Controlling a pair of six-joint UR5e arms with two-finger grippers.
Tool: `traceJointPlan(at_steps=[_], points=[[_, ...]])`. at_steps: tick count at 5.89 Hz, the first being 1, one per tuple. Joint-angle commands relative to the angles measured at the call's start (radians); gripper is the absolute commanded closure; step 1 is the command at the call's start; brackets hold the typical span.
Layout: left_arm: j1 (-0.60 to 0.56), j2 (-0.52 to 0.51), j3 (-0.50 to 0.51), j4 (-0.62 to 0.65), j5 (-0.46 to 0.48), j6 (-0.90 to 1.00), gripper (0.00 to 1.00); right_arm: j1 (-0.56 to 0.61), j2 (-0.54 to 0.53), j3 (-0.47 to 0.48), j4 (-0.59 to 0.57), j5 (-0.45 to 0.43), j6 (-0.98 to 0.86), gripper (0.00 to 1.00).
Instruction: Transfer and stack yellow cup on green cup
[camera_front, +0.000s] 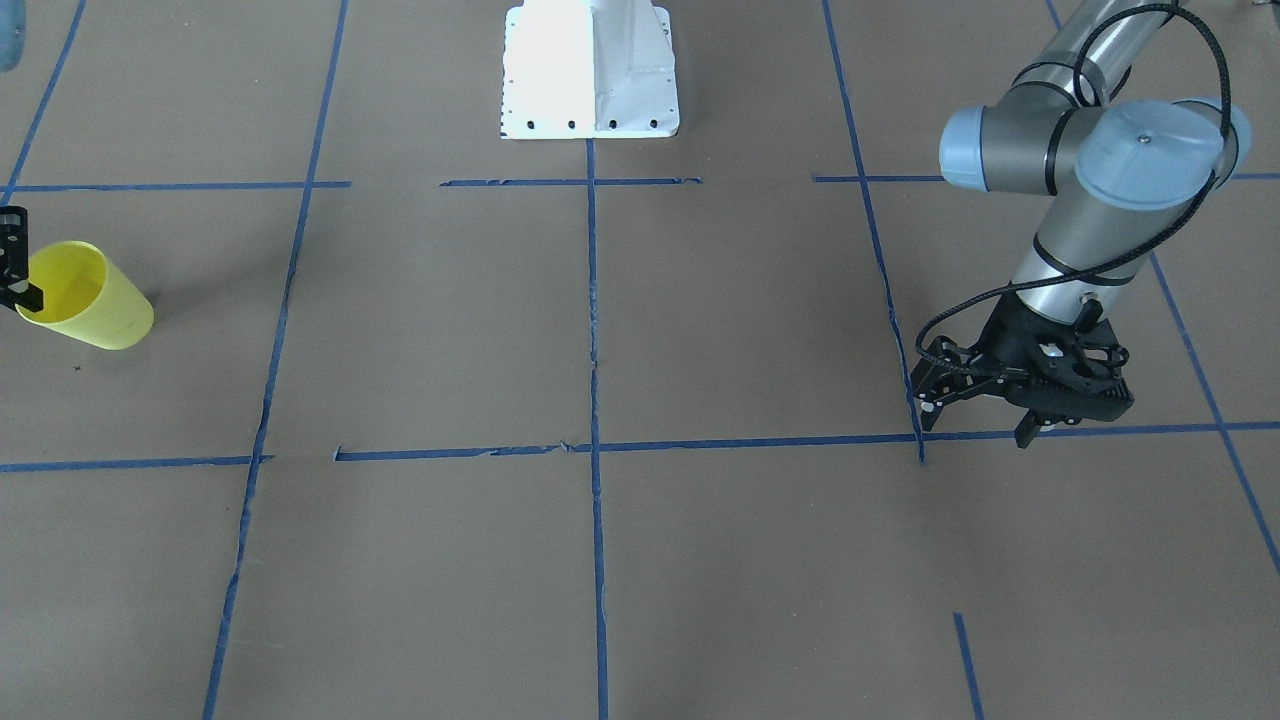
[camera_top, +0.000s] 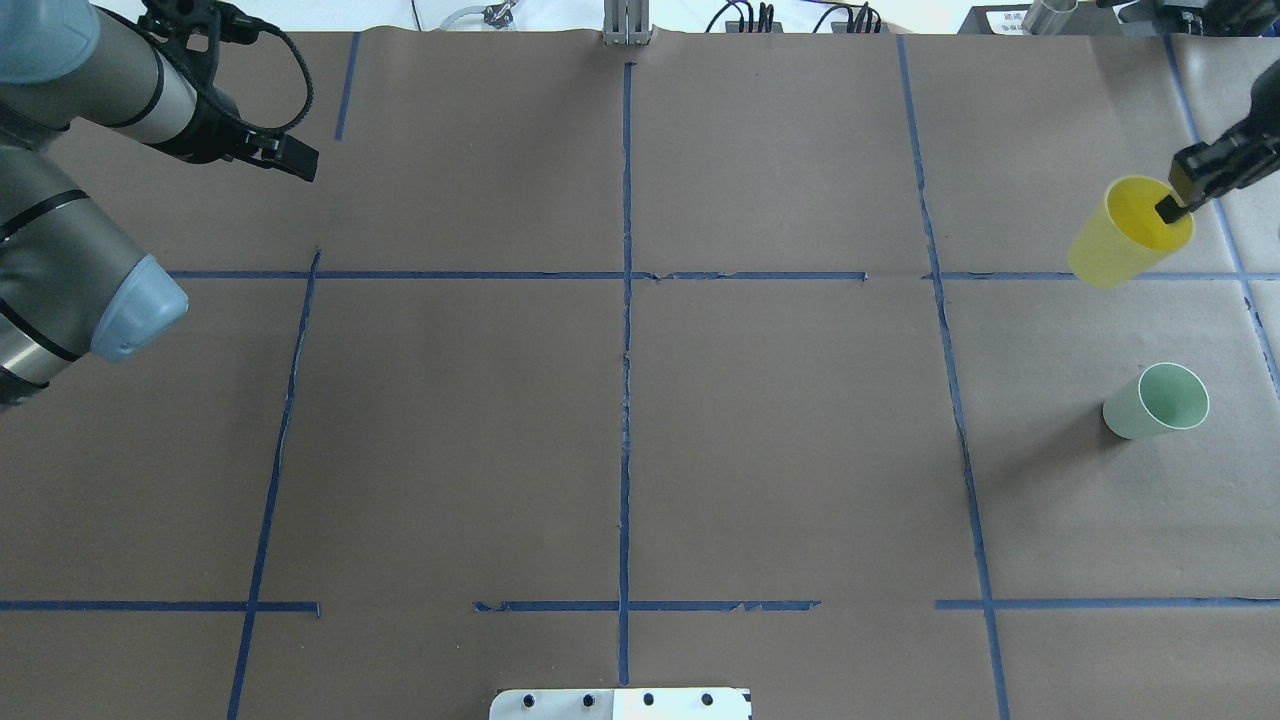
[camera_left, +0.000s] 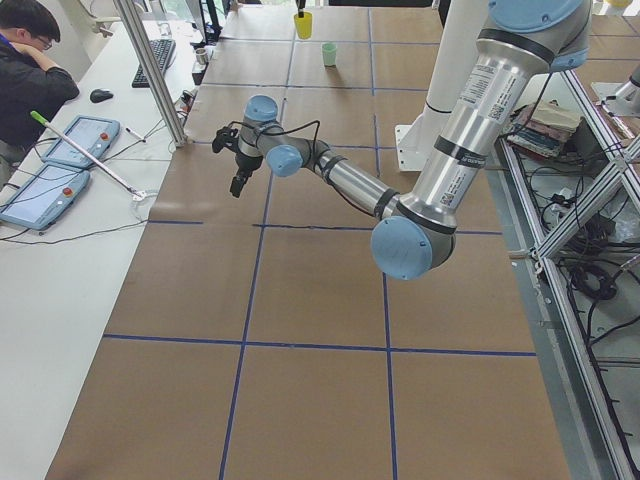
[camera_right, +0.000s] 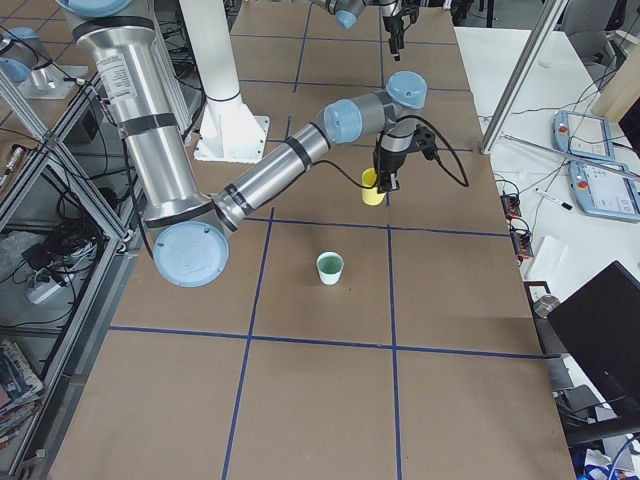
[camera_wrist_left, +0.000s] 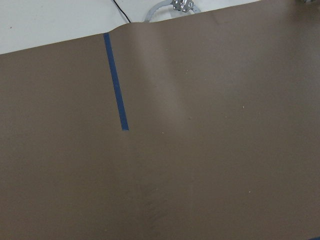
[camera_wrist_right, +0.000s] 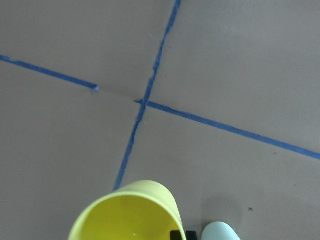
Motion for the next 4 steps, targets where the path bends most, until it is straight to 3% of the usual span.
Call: traceJointPlan(at_steps=[1,4], points=[[-0.002,0.069,-0.029,0.007,-0.059,0.000,0.00,0.008,-0.191,0.021,0.100,-0.056,-0.053,1.00],[-0.002,0.085,-0.037,0.010,-0.059,-0.003,0.00,0.003,-0.242,-0.016,0.113,-0.058,-0.045,1.00]])
